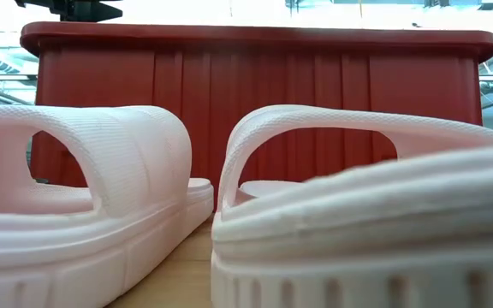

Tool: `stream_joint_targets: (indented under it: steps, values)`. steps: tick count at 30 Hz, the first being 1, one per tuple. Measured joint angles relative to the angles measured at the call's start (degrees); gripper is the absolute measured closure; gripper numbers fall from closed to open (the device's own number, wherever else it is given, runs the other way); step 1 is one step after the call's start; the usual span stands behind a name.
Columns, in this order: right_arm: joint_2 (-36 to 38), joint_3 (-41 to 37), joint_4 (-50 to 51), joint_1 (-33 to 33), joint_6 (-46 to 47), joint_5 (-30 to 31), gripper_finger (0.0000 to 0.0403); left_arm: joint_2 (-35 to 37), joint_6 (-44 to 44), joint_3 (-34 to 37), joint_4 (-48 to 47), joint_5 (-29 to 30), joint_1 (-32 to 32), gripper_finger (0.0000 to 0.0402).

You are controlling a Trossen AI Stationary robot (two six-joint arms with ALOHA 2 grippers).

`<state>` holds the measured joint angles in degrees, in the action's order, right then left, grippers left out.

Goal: Pick and place slides into bin
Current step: Put the black slide into the red container

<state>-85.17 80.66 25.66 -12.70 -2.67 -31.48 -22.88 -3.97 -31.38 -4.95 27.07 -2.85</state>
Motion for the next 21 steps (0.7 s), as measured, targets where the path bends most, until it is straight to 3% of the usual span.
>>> stream_joint_targets:
  steps: [6, 12, 17, 21]
  values:
    - [6.5, 3.0, 6.2, 6.4, -4.7, 4.3, 0.0397, 0.0, -0.1, 0.0, 0.1, 0.0, 0.0, 0.0151]
    - [12.7, 3.0, 10.8, 15.9, -6.0, 4.7, 0.0397, 0.0, -0.2, 0.0, 1.0, 0.0, 0.0, 0.0151]
    - [15.2, 3.0, 13.7, 24.1, -7.6, 3.7, 0.0397, 0.0, 1.5, 0.0, 1.1, 0.0, 0.0, 0.0151]
    - [15.4, 2.9, 15.6, 31.5, -9.0, -1.8, 0.0397, 0.0, 1.8, 0.0, 1.8, -0.8, 0.0, 0.0151]
